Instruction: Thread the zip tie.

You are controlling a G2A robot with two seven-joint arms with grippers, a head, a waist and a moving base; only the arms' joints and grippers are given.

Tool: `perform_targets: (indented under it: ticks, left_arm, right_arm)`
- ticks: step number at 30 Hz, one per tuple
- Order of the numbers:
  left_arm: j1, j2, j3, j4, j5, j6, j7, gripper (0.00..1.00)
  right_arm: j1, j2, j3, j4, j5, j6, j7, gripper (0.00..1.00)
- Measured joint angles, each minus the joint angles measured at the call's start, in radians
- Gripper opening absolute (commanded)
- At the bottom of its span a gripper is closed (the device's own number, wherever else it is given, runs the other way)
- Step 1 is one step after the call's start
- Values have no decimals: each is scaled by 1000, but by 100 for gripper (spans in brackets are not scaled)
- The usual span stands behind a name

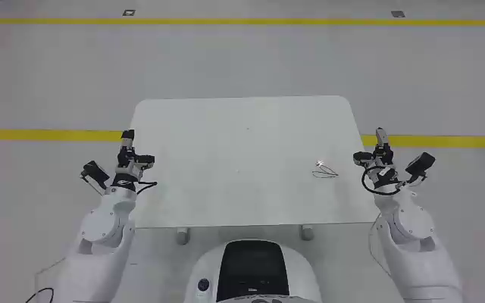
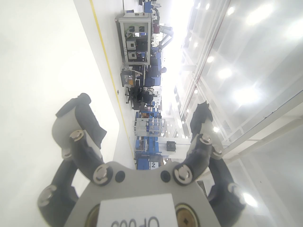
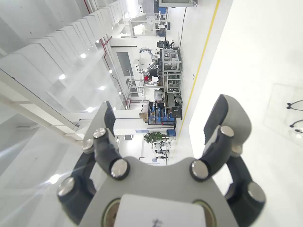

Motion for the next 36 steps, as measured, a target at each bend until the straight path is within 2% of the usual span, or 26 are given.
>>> perform_targets:
  ticks: [3, 4, 5, 7, 8, 10, 11, 12, 13, 14, 15, 16, 17, 18, 19, 20, 21, 22, 23, 24, 25, 26, 27, 28, 30, 36]
  left_arm:
    - [0, 0, 0, 0, 0, 0, 0, 78]
    - [0, 0, 0, 0, 0, 0, 0, 100]
    - [0, 0, 0, 0, 0, 0, 0, 78]
    - [0, 0, 0, 0, 0, 0, 0, 78]
    - [0, 0, 0, 0, 0, 0, 0, 100]
    - [0, 0, 0, 0, 0, 0, 0, 100]
    - [0, 0, 0, 0, 0, 0, 0, 78]
    - [0, 0, 0, 0, 0, 0, 0, 78]
    - [0, 0, 0, 0, 0, 0, 0, 78]
    - [0, 0, 0, 0, 0, 0, 0, 100]
    - [0, 0, 0, 0, 0, 0, 0, 78]
    - [0, 0, 0, 0, 0, 0, 0, 100]
    - [0, 0, 0, 0, 0, 0, 0, 78]
    - [0, 0, 0, 0, 0, 0, 0, 78]
    - [0, 0, 0, 0, 0, 0, 0, 100]
    - [0, 0, 0, 0, 0, 0, 0, 78]
    - [0, 0, 0, 0, 0, 0, 0, 100]
    - [0, 0, 0, 0, 0, 0, 0, 78]
    - [0, 0, 0, 0, 0, 0, 0, 100]
    - [0, 0, 0, 0, 0, 0, 0, 78]
    - [0, 0, 0, 0, 0, 0, 0, 78]
    - [0, 0, 0, 0, 0, 0, 0, 78]
    - [0, 0, 0, 0, 0, 0, 0, 100]
    - [0, 0, 0, 0, 0, 0, 0, 100]
    - [0, 0, 0, 0, 0, 0, 0, 100]
    - [0, 0, 0, 0, 0, 0, 0, 100]
  right_arm:
    - [0, 0, 0, 0, 0, 0, 0, 78]
    - [0, 0, 0, 0, 0, 0, 0, 78]
    - [0, 0, 0, 0, 0, 0, 0, 78]
    - [0, 0, 0, 0, 0, 0, 0, 78]
    - [0, 0, 0, 0, 0, 0, 0, 78]
    - [0, 0, 0, 0, 0, 0, 0, 78]
    - [0, 0, 0, 0, 0, 0, 0, 100]
    - [0, 0, 0, 0, 0, 0, 0, 100]
    - [0, 0, 0, 0, 0, 0, 0, 78]
    - [0, 0, 0, 0, 0, 0, 0, 100]
    - [0, 0, 0, 0, 0, 0, 0, 78]
    - [0, 0, 0, 0, 0, 0, 0, 100]
    - [0, 0, 0, 0, 0, 0, 0, 78]
    - [0, 0, 0, 0, 0, 0, 0, 100]
    - [0, 0, 0, 0, 0, 0, 0, 78]
    - [0, 0, 0, 0, 0, 0, 0, 78]
    - [0, 0, 0, 0, 0, 0, 0, 100]
    - [0, 0, 0, 0, 0, 0, 0, 78]
    - [0, 0, 0, 0, 0, 0, 0, 78]
    - [0, 0, 0, 0, 0, 0, 0, 100]
    - [0, 0, 0, 0, 0, 0, 0, 78]
    - [0, 0, 0, 0, 0, 0, 0, 100]
    - [0, 0, 0, 0, 0, 0, 0, 78]
    - [0, 0, 0, 0, 0, 0, 0, 100]
    - [3, 2, 1, -3, -3, -1, 3, 100]
    - [110, 20, -15, 23, -292, 42, 151, 100]
